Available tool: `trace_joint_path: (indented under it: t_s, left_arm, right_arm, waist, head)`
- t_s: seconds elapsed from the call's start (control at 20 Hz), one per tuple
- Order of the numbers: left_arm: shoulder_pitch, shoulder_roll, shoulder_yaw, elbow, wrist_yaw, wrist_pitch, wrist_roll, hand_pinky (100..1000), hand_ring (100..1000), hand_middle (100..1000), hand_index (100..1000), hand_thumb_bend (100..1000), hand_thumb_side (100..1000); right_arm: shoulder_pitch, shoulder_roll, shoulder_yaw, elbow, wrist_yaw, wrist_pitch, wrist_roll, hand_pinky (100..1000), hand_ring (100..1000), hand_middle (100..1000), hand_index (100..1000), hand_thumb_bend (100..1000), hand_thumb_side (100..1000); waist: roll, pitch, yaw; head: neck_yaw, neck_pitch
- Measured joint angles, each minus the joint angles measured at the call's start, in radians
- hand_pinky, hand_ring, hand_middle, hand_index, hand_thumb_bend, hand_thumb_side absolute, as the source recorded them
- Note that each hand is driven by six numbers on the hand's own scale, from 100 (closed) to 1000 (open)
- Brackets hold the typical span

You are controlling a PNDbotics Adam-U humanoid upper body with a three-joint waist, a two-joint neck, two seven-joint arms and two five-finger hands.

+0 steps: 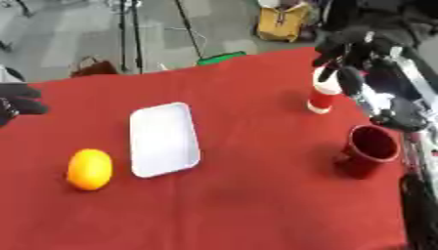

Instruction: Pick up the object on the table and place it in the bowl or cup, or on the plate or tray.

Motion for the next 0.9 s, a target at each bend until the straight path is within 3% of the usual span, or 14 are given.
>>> trace_joint_path:
  t_s: [0.9]
  left_arm:
    - [0.008,0.040,0.007,0.000,-0.071,-0.012,-0.068,762,708,737,853,1000,625]
  right_arm:
    - [0.000,0.000,0.000,0.000,0.001,0.000,0.004,519,667,691,811,276,471]
  waist:
    - [-0.001,0.000,0.003]
  head:
    - [0.000,0.000]
